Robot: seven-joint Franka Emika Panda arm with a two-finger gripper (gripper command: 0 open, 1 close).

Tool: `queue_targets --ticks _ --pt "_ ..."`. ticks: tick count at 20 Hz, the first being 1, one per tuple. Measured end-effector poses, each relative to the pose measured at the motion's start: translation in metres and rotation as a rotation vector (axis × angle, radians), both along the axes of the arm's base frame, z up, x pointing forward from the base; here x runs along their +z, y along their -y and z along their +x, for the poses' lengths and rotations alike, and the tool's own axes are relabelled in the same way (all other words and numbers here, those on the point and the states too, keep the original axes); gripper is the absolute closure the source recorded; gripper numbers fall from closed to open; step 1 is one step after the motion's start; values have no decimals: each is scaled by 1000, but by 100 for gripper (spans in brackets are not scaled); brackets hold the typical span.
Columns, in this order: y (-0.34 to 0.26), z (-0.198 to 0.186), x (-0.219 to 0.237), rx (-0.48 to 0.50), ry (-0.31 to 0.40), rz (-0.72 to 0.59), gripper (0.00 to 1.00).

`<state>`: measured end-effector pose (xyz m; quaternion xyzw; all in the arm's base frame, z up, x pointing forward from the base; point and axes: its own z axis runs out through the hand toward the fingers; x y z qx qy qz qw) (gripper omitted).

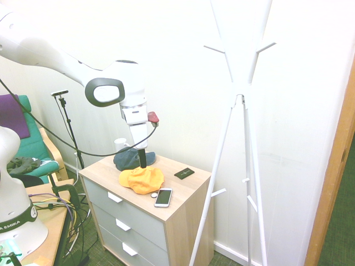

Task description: Hang the cap

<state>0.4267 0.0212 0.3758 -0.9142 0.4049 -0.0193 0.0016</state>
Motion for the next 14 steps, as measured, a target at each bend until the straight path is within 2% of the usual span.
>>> queue_targets --ticks 5,14 --pt "-10 6 -5 19 7 1 0" --pt "-93 60 -49 96 -23 26 0"
